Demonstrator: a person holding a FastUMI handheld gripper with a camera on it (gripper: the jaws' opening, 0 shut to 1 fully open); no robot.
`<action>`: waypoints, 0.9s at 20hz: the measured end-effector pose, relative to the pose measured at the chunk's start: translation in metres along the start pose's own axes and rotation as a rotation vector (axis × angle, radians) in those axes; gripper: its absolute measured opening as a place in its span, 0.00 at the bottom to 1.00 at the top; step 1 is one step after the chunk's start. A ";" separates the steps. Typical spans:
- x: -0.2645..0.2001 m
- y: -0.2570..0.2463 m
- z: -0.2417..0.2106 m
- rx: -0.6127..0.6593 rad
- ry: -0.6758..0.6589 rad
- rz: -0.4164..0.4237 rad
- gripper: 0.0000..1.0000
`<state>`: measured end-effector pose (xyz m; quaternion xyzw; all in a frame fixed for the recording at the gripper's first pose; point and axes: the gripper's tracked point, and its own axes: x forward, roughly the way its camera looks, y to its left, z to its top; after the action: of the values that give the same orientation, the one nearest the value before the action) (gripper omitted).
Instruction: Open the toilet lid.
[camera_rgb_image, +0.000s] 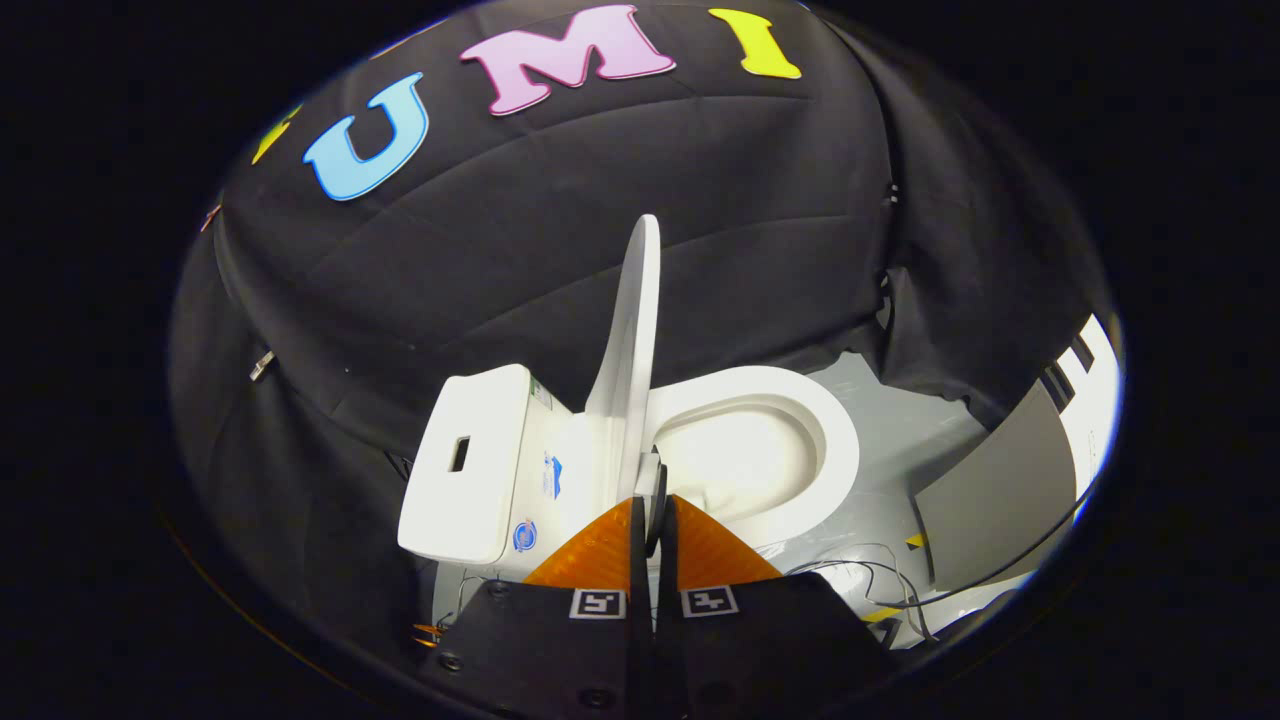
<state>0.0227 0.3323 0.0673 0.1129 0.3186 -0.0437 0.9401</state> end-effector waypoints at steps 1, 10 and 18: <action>-0.002 0.010 0.000 -0.010 -0.003 -0.002 0.06; 0.004 0.084 -0.015 -0.093 0.001 -0.067 0.08; 0.014 0.118 -0.027 -0.080 0.006 -0.132 0.07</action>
<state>0.0361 0.4532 0.0593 0.0540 0.3298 -0.0922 0.9380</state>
